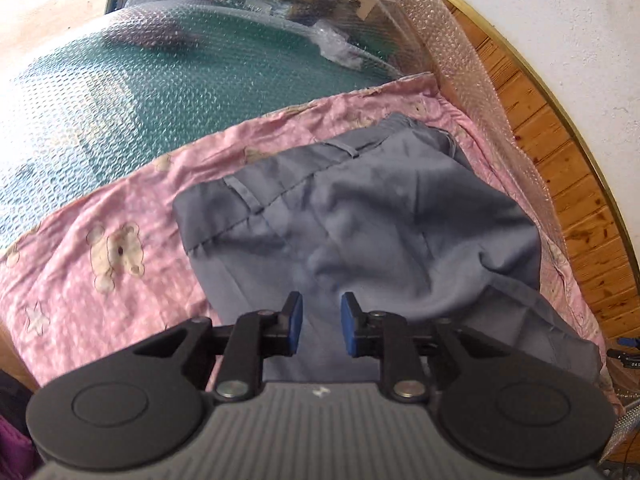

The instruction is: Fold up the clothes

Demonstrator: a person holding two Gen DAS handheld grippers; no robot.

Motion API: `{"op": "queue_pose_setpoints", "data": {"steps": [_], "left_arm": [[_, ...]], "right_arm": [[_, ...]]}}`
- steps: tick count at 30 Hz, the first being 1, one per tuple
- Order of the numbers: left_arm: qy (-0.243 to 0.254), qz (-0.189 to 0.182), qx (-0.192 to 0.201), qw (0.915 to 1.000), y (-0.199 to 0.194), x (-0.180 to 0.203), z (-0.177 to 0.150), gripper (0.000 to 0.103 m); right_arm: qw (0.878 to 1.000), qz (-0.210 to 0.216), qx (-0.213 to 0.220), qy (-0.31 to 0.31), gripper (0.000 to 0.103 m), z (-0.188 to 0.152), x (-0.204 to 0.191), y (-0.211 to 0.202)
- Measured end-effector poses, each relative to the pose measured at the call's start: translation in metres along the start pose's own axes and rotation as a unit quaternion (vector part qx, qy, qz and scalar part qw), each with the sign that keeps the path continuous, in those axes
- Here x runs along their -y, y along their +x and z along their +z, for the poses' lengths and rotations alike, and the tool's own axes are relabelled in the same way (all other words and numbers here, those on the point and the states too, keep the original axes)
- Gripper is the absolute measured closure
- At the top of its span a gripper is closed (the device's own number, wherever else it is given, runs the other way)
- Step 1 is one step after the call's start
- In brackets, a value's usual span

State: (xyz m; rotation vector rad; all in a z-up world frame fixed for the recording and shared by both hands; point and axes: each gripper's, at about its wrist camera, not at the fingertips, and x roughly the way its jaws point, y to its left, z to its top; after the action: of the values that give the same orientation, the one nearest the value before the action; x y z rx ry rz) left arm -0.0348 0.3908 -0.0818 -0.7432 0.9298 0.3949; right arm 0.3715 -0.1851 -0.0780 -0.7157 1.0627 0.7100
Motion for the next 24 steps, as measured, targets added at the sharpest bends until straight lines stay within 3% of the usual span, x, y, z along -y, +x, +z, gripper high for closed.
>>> {"op": "queue_pose_setpoints", "data": {"steps": [3,7,8,9,10,14,18,22,24], "left_arm": [[-0.018,0.021,-0.002,0.9996,-0.007,0.008,-0.018,0.082],[-0.036,0.027,-0.005,0.999,-0.009,0.024,-0.029,0.082],[-0.032,0.025,-0.006,0.9992,-0.008,0.032,-0.03,0.082],[-0.026,0.023,-0.007,0.9993,-0.006,0.04,-0.029,0.082],[-0.02,0.02,-0.009,0.9996,-0.004,0.048,-0.028,0.082],[0.008,0.003,-0.012,0.9999,0.013,0.078,-0.014,0.081],[0.027,-0.022,-0.027,0.999,0.043,0.105,0.001,0.08],[0.029,-0.059,-0.048,0.9967,0.075,0.129,0.012,0.076],[0.021,-0.068,-0.061,0.9956,0.091,0.136,0.015,0.073]], "right_arm": [[0.992,0.037,-0.052,-0.111,0.028,0.01,0.003,0.035],[0.98,0.095,-0.1,-0.144,0.031,0.013,0.012,0.083],[0.978,0.106,-0.106,-0.145,0.047,0.009,0.012,0.088],[0.979,0.111,-0.1,-0.142,0.086,0.003,0.011,0.082],[0.979,0.115,-0.095,-0.139,0.099,-0.003,0.01,0.075],[0.982,0.127,-0.062,-0.127,0.103,-0.029,0.003,0.044],[0.992,0.073,0.031,-0.102,0.103,-0.087,-0.032,-0.058],[0.999,0.045,0.02,-0.021,0.103,-0.177,-0.111,-0.103],[0.998,0.031,0.008,0.055,0.103,-0.221,-0.144,-0.096]]}}
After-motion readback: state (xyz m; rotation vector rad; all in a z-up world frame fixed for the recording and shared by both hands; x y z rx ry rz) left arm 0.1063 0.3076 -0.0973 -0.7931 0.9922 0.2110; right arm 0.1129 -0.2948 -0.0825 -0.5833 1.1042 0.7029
